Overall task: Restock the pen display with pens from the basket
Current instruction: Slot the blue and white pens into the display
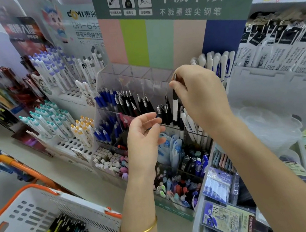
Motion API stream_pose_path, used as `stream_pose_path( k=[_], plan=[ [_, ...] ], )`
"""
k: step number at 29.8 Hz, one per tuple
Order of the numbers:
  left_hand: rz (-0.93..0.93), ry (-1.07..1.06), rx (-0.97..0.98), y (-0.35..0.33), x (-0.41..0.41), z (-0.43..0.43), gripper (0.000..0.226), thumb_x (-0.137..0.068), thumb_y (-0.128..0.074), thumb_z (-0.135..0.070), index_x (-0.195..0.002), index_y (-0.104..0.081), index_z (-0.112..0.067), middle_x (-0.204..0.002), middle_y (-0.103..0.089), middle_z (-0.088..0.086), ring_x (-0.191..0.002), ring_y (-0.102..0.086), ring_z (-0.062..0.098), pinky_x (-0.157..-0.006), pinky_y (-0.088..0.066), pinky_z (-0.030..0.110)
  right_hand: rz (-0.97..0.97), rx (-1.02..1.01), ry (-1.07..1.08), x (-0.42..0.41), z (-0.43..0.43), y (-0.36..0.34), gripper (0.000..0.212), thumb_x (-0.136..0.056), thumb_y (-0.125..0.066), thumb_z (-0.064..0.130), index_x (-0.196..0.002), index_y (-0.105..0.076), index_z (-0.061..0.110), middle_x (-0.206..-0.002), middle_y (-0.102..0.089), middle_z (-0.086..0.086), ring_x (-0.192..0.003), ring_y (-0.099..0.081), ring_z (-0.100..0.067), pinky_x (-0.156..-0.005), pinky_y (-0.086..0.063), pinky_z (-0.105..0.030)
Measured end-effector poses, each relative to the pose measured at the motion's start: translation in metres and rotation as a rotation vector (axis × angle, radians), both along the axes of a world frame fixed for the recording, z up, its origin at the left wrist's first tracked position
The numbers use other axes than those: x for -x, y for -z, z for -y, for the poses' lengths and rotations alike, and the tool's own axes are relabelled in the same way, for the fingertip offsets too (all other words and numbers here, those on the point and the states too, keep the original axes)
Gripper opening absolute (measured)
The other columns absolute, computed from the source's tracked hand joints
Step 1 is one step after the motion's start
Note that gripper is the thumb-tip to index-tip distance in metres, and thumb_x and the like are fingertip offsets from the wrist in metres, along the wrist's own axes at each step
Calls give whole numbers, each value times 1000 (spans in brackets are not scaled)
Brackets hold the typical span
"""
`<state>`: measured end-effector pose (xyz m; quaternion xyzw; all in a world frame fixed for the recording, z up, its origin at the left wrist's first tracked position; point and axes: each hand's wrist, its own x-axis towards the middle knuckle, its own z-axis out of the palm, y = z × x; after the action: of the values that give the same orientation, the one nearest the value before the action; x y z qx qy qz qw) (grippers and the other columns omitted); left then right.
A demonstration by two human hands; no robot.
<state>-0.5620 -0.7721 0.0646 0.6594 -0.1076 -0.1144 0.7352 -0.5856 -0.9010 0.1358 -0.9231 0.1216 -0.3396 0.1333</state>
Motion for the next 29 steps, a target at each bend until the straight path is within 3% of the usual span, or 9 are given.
stream_pose_path(
  k=[8, 16, 23, 26, 29],
  plan=[
    [5, 17, -27, 1, 1, 1, 26, -97, -51, -2, -116, -59, -18, -106, -67, -2, -86, -67, 2, -68, -54, 18, -310, 126, 25, 4, 0, 4, 23, -93, -58, 32, -96, -68, 11, -98, -57, -4, -101, -48, -26, -71, -38, -31],
    [6, 24, -33, 1, -1, 2, 25, -97, -51, -1, -113, -59, -20, -105, -67, -2, -85, -67, 1, -67, -53, 18, -516, 197, 130, -2, -11, 12, 30, -90, -62, 35, -106, -65, 10, -111, -53, -9, -110, -46, -30, -70, -34, -34],
    [5, 19, -39, 1, -2, 2, 25, -97, -51, -2, -113, -58, -20, -106, -67, -2, -85, -67, 2, -67, -53, 18, -482, 184, 137, -3, -9, 15, 27, -90, -62, 35, -104, -68, 13, -110, -55, -8, -109, -46, -30, -73, -34, -33],
    [12, 22, -31, 1, -2, 2, 26, -97, -51, -1, -113, -59, -19, -105, -67, -1, -85, -67, 3, -67, -53, 19, -301, 62, 128, 7, -3, 7, 23, -90, -62, 34, -96, -73, 15, -97, -54, -3, -103, -47, -27, -74, -42, -34],
    [11, 14, -18, 1, -1, 0, 26, -96, -51, 0, -113, -59, -18, -105, -67, 0, -85, -67, 4, -66, -52, 19, -134, -37, 125, 20, 5, -5, 17, -90, -63, 30, -94, -74, 18, -89, -50, 0, -100, -48, -25, -70, -37, -32]
  ],
)
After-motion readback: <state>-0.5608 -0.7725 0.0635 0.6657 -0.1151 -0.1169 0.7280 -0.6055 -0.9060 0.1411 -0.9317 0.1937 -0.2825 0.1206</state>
